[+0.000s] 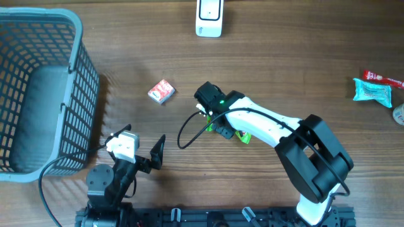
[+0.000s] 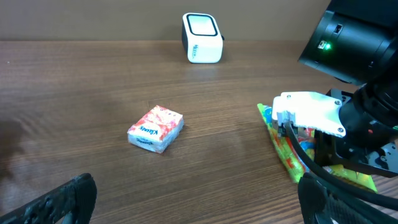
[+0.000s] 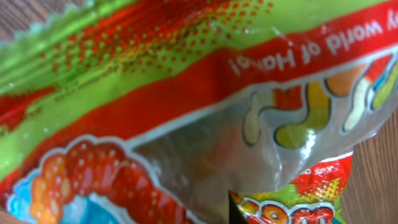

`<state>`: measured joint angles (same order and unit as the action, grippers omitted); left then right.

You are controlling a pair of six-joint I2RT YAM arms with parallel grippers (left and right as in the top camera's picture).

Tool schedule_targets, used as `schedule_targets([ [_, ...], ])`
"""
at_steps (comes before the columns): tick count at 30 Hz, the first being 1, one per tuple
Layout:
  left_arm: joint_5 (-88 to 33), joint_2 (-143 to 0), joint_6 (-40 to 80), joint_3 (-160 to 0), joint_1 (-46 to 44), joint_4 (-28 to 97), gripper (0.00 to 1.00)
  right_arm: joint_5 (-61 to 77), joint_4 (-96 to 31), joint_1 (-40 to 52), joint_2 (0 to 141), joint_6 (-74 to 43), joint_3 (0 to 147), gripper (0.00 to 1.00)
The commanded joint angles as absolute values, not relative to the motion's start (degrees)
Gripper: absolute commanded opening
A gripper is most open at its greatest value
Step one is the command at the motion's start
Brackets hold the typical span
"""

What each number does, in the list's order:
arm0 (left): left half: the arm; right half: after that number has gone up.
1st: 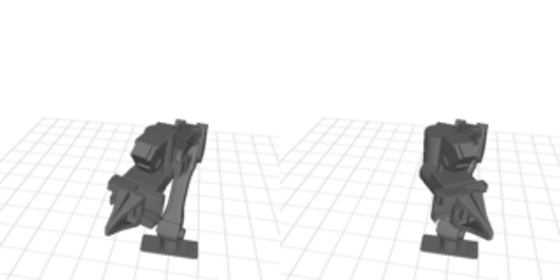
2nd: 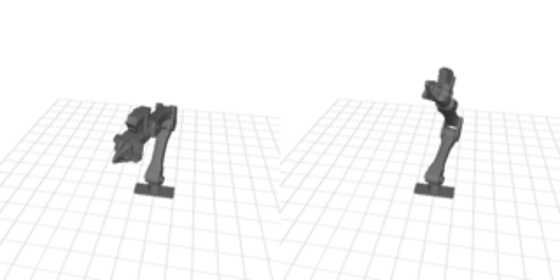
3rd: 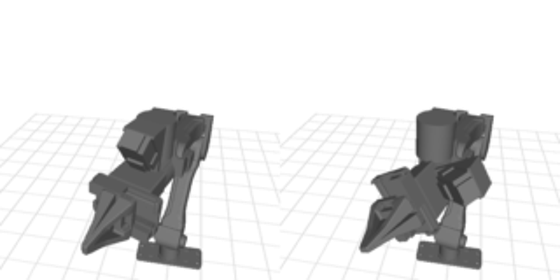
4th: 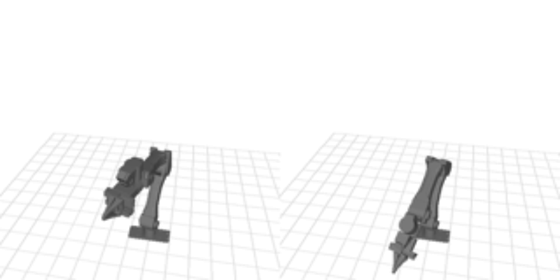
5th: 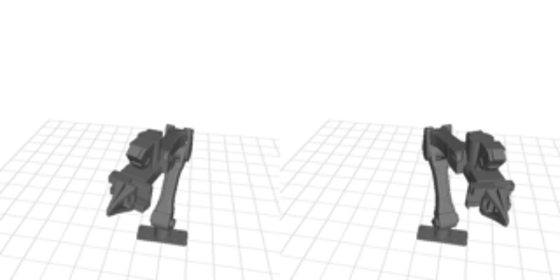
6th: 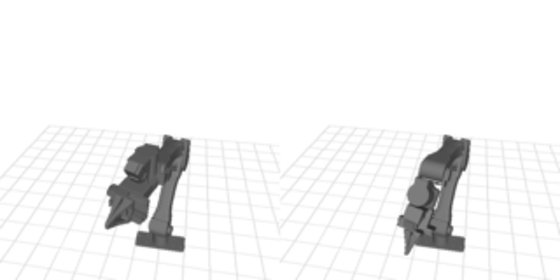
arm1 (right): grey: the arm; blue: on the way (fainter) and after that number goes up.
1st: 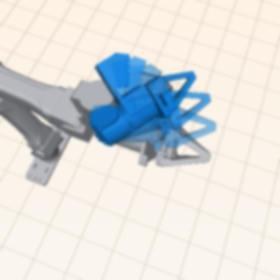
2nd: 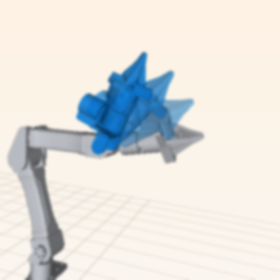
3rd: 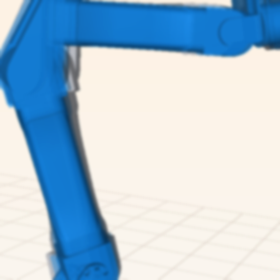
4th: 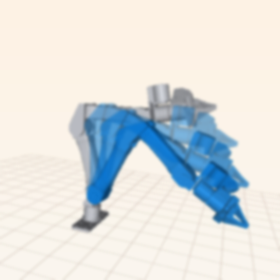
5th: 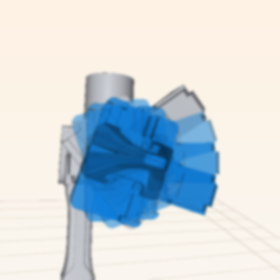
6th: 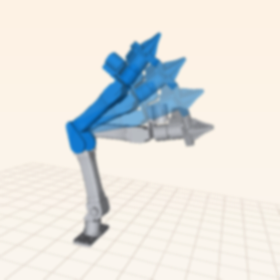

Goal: Scan the item barcode
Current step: 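Lift the Haribo bag with the right gripper toward the scanner, then hold the Haribo bag in front of the scanner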

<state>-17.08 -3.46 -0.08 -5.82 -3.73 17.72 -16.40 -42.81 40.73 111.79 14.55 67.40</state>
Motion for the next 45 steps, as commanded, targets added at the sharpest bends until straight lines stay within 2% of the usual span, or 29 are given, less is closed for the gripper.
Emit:
schedule_targets([
  [1,-17.8,-3.1,0.5,-5.5,-4.0,17.5,1.0,0.5,-46.0,38.9,121.2,8.8,64.8,0.04],
  [5,-17.8,-3.1,0.5,-5.5,-4.0,17.5,1.0,31.8,-65.1,38.9,116.6,7.6,80.9,0.04],
  [6,-17.8,-3.1,0.5,-5.5,-4.0,17.5,1.0,35.0,-68.6,38.8,115.3,9.3,84.2,0.04],
  [8,-17.8,-3.1,0.5,-5.5,-4.0,17.5,1.0,47.1,-71.4,38.5,110.8,24.1,87.7,0.04],
  [10,-17.8,-3.1,0.5,-5.5,-4.0,17.5,1.0,54.0,-72.6,37.2,108.3,32.9,87.7,0.04],
  [14,-17.8,-3.1,0.5,-5.5,-4.0,17.5,1.0,78.1,-72.9,32.0,108.1,56.4,87.6,0.04],
  [20,-17.8,-3.1,0.5,-5.5,-4.0,17.5,1.0,92.1,-72.7,23.4,108.2,78.1,87.6,0.04],
  [29,-17.8,-3.1,0.5,-5.5,-4.0,17.5,1.0,92.5,-70.6,22.1,108.1,106.6,87.7,0.05],
  [34,-17.8,-3.1,0.5,-5.5,-4.0,17.5,1.0,93.0,-71.3,21.6,108.1,106.3,87.7,0.04],
  [38,-17.8,-3.1,0.5,-5.5,-4.0,17.5,1.0,92.9,-71.2,21.6,108.1,99.7,87.7,0.04],
  [40,-17.8,-3.1,0.5,-5.5,-4.0,17.5,1.0,92.9,-67.8,21.6,108.2,87.4,87.7,0.04],
  [43,-17.8,-3.1,0.5,-5.5,-4.0,17.5,1.0,88.8,-57.1,21.9,108.8,50.2,87.6,0.04],
  [45,-17.8,-3.1,0.5,-5.5,-4.0,17.5,1.0,79.2,-49.0,22.7,109.4,26.8,87.6,0.04],
])
